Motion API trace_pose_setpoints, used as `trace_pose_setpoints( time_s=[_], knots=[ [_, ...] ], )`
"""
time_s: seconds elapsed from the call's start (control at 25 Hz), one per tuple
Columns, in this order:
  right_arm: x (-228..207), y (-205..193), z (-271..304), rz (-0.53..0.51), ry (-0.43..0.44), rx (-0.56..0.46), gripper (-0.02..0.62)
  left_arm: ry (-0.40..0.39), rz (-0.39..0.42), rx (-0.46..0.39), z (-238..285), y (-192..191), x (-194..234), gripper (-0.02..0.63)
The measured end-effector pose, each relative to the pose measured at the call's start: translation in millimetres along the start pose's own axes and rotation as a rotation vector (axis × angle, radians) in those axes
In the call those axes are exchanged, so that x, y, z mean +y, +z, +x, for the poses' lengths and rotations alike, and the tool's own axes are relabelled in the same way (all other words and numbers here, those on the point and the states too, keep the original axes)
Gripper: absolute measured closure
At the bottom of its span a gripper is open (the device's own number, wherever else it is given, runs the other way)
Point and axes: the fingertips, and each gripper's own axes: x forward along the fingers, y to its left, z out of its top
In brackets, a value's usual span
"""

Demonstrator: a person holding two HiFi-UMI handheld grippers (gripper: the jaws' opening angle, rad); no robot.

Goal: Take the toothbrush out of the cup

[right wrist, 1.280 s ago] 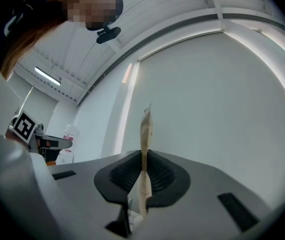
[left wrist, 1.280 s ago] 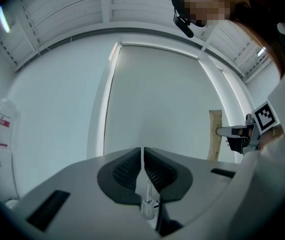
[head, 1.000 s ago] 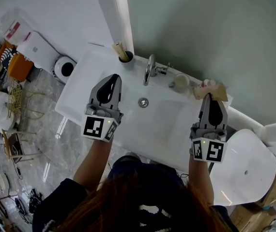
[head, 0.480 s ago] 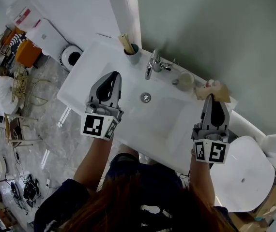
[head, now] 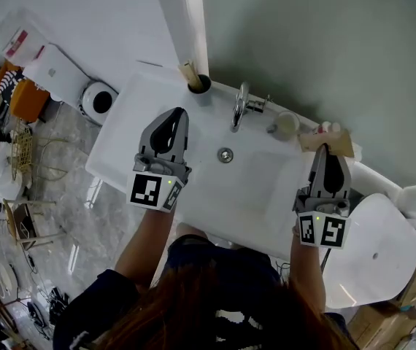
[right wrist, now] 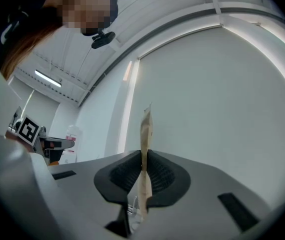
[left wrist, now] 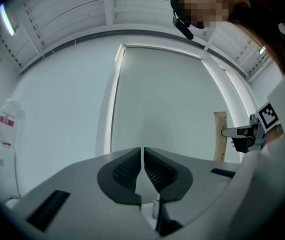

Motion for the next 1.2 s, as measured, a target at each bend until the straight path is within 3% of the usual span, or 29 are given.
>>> trace_pose_setpoints(
  time_s=[0.36, 0.52, 0.76, 1.2],
  knots=[
    [86.8, 4.0, 19.3, -0.028, -0.206, -0.025, 0.548, -0.215, -0.034, -0.007, 22.9, -7.9, 86.8, 0.571],
    [120.0, 2.0, 24.7, -0.029, -0.274, -0.017, 0.548, -0.274, -0.044, -0.006, 26.4, -9.0, 116.8, 0.571],
    [155.3, 3.5, 31.3, -0.051, -0.274, 0.016, 0.548, -0.292, -0.085, 0.01, 25.9, -18.6, 145.5, 0.571],
    [160.5, -1.4, 37.8, -0.056, -0.249, 0.051, 0.548, -0.272, -0.104, 0.052, 28.2, -36.4, 149.9, 0.571]
  ],
)
